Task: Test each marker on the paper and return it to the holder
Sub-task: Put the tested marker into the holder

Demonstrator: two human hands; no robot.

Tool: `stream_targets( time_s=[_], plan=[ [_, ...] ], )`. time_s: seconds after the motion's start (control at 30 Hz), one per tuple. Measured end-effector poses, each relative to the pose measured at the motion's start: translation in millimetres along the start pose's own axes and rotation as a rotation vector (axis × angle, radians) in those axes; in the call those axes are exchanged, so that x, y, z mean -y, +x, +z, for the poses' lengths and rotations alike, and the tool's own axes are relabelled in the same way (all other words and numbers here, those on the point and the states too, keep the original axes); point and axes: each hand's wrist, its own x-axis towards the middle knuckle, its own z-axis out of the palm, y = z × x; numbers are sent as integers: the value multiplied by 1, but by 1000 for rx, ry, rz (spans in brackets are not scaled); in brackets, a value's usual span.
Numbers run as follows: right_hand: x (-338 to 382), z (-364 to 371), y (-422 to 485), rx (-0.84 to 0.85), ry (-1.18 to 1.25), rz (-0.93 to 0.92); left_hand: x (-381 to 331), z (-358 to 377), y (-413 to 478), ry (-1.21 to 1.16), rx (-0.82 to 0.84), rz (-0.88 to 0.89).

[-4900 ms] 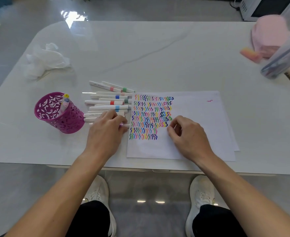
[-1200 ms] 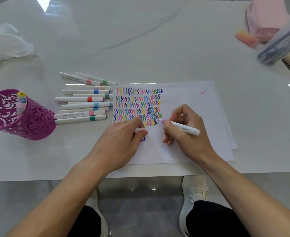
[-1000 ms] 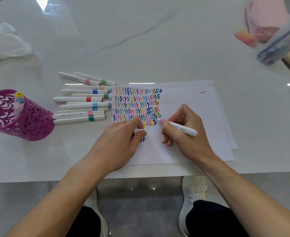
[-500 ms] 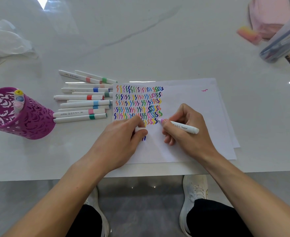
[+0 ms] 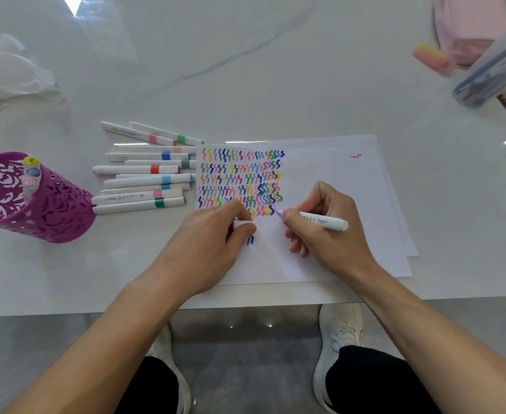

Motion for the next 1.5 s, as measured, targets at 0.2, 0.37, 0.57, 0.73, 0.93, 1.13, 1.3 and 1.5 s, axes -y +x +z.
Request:
stream_targets(
  time_s=[0.2, 0.37, 0.57, 0.73, 0.93, 1.13, 1.3, 1.5],
  plan=[
    [1, -3, 0, -8, 146, -4, 0, -1, 0, -24, 0, -8],
    [5, -9, 3, -80, 378, 14, 4, -4, -1, -26, 16, 16],
    [17, -11, 4, -44, 428, -26, 10, -6, -1, -100, -47, -1],
    [18, -3, 0, 22, 411, -50, 6, -3, 0, -267, -146, -11],
    [20, 0, -3, 69, 430, -38, 2, -6, 0, -390, -125, -2],
    [19, 1, -5, 104, 394, -42, 1, -4, -1, -420, -59, 18],
    [20, 3, -6, 153, 366, -32, 1, -5, -3, -394, -30, 53],
    [21, 4, -6, 203, 457, -6, 1, -7, -6, -383, -39, 111]
  ],
)
